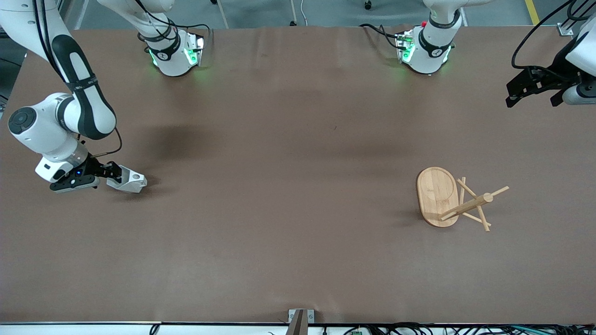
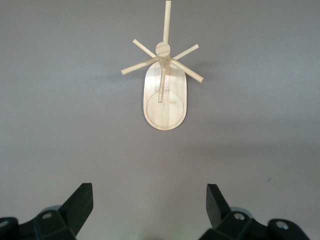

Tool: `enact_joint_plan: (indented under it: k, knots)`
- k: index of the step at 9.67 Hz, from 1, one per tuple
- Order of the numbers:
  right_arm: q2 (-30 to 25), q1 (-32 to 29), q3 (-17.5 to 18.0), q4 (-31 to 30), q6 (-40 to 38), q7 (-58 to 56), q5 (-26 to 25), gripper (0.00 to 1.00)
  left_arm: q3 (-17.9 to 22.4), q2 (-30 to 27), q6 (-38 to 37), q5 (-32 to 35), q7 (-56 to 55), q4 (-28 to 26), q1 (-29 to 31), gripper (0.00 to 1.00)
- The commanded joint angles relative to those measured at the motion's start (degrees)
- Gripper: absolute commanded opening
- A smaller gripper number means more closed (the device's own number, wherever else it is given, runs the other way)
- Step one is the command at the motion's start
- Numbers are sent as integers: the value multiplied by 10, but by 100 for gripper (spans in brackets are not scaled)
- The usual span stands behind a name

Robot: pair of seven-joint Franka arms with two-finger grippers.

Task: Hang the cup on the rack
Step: 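Reach the right gripper to the white cup and grasp its rim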

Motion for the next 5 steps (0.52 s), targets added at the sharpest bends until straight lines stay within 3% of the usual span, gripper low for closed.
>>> enact_joint_plan:
  k: [1, 5]
  knots:
    - [-26, 0, 3, -22, 3, -7, 27, 0, -3, 12, -11, -9, 6, -1, 4, 100]
    - [-40, 3, 3, -16, -22, -1, 31, 0, -3, 12, -11, -9, 6, 0, 4, 100]
